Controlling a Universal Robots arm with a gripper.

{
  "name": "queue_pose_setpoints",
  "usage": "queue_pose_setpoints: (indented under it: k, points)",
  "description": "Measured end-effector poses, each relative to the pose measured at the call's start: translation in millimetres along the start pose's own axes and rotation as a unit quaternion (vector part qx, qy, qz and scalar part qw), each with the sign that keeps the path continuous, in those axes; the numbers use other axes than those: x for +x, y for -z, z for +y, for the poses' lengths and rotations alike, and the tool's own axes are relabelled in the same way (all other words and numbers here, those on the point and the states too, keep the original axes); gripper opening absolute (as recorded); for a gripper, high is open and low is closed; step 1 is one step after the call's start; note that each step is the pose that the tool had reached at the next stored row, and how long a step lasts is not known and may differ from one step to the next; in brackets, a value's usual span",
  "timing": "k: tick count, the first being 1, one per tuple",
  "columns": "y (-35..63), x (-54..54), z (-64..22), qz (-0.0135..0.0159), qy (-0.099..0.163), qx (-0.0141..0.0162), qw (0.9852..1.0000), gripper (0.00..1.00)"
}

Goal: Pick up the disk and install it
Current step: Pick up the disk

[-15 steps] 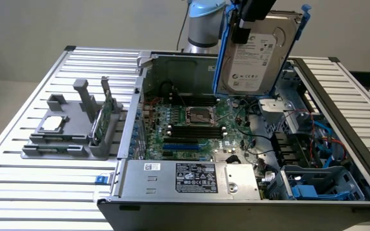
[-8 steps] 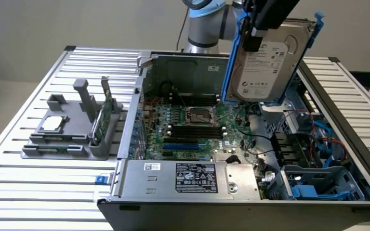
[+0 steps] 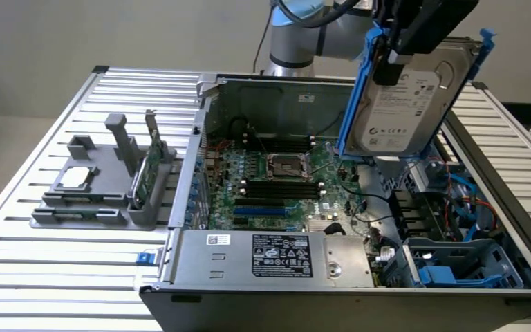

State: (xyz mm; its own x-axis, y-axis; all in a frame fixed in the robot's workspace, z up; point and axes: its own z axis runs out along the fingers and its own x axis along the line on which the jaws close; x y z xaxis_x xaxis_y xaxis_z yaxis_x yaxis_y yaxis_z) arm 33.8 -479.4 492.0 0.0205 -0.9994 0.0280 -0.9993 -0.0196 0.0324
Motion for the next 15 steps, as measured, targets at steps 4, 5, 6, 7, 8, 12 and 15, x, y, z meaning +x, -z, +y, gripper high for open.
queue_pose_setpoints:
  k: [4,5,6,7,8,12,15]
  points:
    - [0.1,8.8,-13.0,0.0,0.0,0.0,1.0,0.33]
    - [0.1,11.5,-16.1,0.0,0.0,0.0,1.0,0.33]
    - [0.1,14.5,-19.2,0.0,0.0,0.0,1.0,0.33]
    - [0.1,17.5,-21.8,0.0,0.0,-0.0001,1.0,0.33]
    - [0.2,20.6,-24.0,0.0,0.0,-0.0002,1.0,0.33]
    - [0.0,34.2,-30.3,0.0001,0.0,-0.0009,1.0,0.33]
    - [-0.2,44.6,-34.6,0.0,0.0,-0.0013,1.0,0.33]
